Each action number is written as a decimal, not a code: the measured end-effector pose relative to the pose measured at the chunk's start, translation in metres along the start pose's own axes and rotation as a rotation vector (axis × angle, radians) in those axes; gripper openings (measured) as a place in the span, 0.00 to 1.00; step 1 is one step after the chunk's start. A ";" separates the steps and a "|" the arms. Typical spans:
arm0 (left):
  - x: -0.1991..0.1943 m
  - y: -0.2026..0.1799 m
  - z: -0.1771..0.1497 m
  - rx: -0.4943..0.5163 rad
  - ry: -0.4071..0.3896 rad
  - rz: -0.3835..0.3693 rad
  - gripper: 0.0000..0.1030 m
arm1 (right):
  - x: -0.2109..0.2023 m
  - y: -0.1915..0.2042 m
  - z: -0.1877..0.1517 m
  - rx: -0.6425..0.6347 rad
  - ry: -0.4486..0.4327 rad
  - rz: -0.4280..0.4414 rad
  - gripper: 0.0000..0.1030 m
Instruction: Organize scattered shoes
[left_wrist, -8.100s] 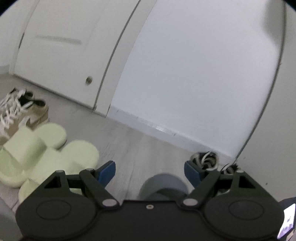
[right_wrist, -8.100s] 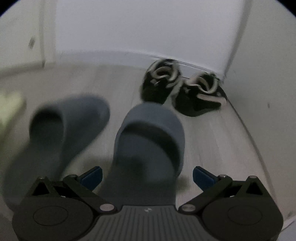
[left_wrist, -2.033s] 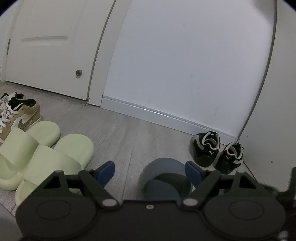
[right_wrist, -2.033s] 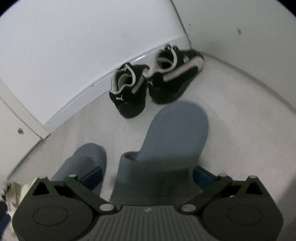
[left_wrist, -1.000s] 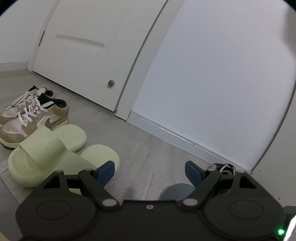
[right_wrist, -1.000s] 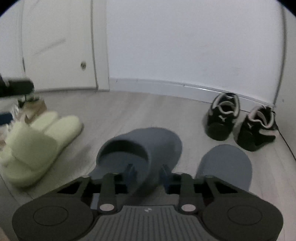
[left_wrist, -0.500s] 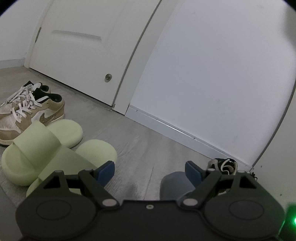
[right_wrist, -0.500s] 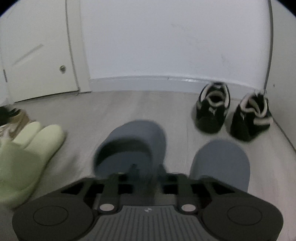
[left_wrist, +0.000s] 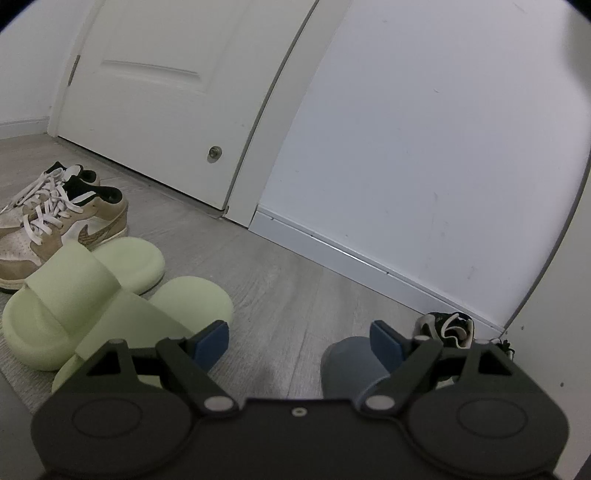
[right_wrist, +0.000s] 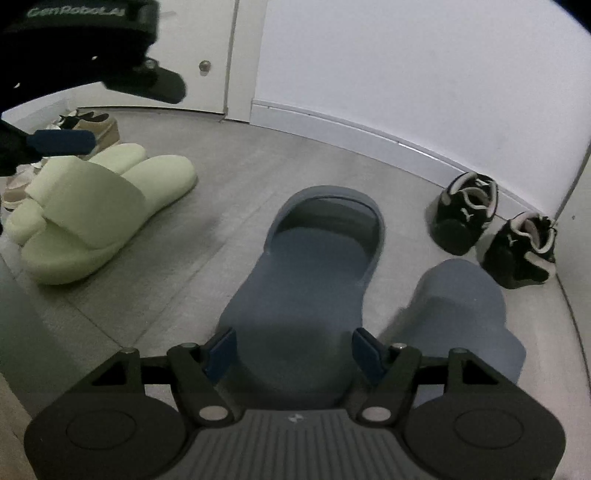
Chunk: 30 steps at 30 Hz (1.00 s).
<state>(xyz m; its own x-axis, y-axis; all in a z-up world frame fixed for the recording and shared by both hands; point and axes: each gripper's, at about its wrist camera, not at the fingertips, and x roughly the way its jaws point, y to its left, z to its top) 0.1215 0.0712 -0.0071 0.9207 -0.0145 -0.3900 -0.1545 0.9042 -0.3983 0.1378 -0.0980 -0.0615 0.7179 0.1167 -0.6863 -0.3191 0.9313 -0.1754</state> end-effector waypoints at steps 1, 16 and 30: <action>0.000 0.000 0.000 0.001 -0.001 -0.001 0.82 | 0.000 -0.001 0.000 -0.009 0.005 -0.046 0.61; 0.002 -0.001 0.000 0.006 0.003 -0.014 0.82 | 0.002 0.005 0.001 0.005 -0.036 -0.007 0.66; 0.004 -0.001 0.000 0.008 0.011 -0.010 0.82 | 0.005 0.034 -0.008 -0.241 -0.012 -0.047 0.63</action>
<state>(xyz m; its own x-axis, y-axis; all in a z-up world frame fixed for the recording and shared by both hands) 0.1252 0.0706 -0.0085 0.9182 -0.0278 -0.3951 -0.1426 0.9075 -0.3952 0.1253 -0.0686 -0.0765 0.7422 0.0811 -0.6653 -0.4229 0.8267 -0.3710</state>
